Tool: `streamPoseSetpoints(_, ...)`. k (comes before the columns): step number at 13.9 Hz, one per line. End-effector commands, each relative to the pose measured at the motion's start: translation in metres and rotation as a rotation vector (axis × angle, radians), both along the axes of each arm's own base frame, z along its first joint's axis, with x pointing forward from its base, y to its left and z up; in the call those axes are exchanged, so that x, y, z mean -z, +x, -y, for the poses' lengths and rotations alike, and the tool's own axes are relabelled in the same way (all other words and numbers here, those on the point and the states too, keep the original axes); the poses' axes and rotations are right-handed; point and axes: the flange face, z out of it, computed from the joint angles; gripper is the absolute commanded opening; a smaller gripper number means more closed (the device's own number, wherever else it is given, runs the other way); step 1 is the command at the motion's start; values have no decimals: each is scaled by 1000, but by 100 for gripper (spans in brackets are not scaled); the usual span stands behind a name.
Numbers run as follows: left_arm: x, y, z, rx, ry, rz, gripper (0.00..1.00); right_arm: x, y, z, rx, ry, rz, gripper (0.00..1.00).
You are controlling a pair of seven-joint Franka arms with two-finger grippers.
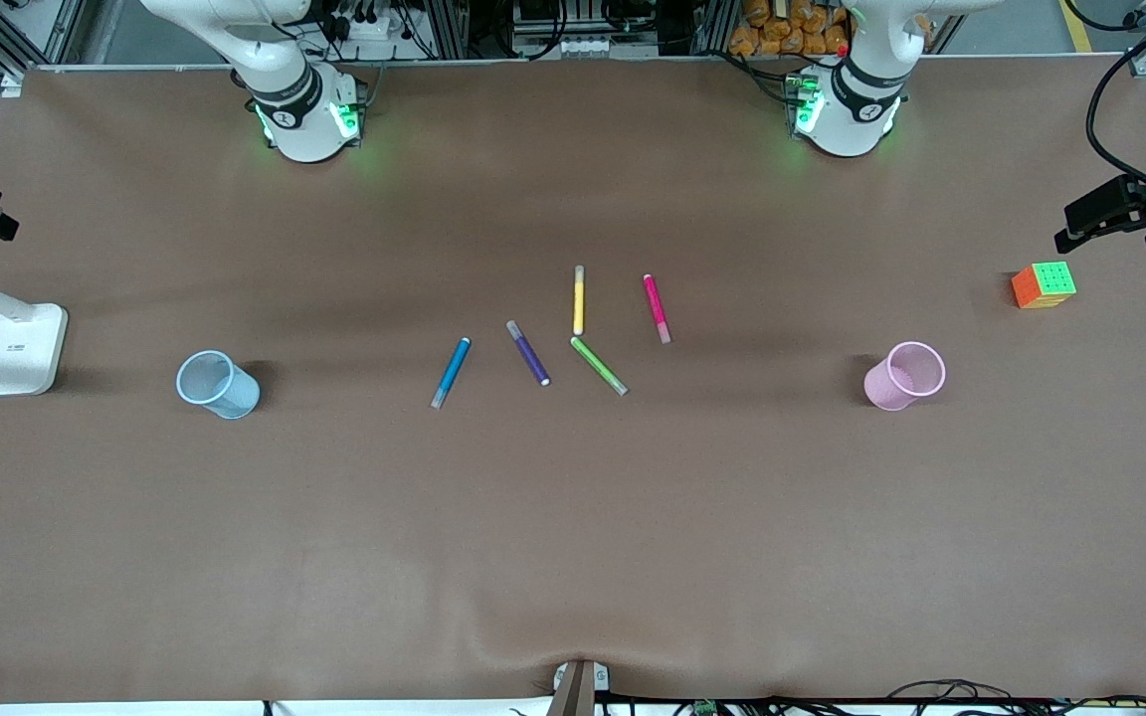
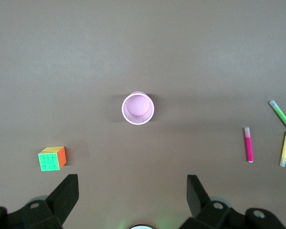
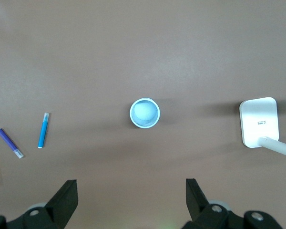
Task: Place pink and blue markers in matching cups
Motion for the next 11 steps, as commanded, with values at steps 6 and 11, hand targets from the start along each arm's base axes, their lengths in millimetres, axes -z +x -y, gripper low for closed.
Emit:
streamPoseSetpoints(6, 5, 4, 7, 22, 9, -26, 100, 2, 0, -2, -13, 0, -5, 100)
streamPoseSetpoints(11, 37, 19, 40, 72, 1, -73, 100, 1, 1, -2, -12, 2, 5, 100)
